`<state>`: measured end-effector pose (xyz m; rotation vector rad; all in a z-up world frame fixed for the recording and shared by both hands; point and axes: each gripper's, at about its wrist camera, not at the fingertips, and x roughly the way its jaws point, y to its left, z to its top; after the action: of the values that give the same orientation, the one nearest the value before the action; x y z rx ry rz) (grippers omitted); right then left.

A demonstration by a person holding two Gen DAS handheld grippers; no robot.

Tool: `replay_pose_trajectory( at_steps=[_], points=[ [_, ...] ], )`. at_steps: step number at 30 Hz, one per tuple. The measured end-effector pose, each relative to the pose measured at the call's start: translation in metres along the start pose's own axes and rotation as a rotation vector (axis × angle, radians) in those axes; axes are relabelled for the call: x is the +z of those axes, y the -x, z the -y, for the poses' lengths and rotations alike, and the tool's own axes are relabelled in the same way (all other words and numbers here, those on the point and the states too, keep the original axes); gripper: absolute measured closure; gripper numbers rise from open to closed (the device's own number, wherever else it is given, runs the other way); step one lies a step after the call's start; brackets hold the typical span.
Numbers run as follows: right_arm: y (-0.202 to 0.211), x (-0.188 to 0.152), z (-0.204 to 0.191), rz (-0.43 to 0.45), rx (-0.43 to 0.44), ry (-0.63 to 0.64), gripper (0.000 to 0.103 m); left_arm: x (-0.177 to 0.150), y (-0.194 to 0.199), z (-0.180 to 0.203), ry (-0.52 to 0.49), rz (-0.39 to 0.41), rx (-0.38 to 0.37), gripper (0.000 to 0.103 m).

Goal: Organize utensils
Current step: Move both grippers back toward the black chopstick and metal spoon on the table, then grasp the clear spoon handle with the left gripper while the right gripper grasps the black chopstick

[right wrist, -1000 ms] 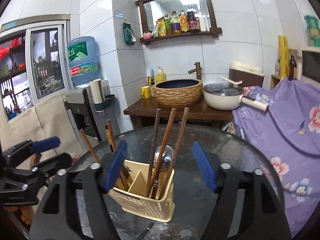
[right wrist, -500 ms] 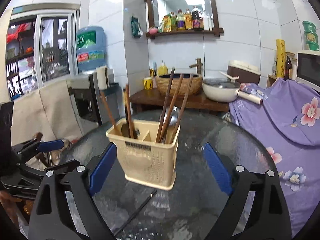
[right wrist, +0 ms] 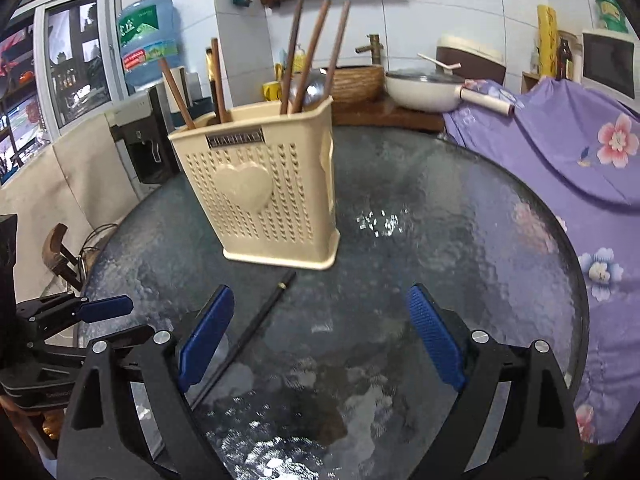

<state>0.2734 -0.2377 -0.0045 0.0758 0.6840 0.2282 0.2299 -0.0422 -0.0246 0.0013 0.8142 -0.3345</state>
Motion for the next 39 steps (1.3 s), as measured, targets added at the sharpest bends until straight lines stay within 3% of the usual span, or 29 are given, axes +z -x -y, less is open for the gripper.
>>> replay_pose_trajectory(
  at_steps=[19,22,28,39],
  points=[
    [-0.011,-0.022,0.029,-0.087,0.009,-0.109,0.015,-0.005,-0.047,0.036,-0.023,-0.092,-0.069,0.052],
    [-0.013,-0.022,0.028,-0.092,0.01,-0.107,0.015,-0.004,-0.05,0.037,-0.023,-0.098,-0.064,0.067],
    [-0.02,-0.021,0.02,-0.107,0.017,-0.088,0.015,-0.002,-0.049,0.034,-0.007,-0.09,-0.069,0.085],
    [-0.034,-0.019,0.007,-0.132,0.03,-0.072,0.015,0.001,-0.044,0.018,0.039,-0.074,-0.048,0.087]
  ],
)
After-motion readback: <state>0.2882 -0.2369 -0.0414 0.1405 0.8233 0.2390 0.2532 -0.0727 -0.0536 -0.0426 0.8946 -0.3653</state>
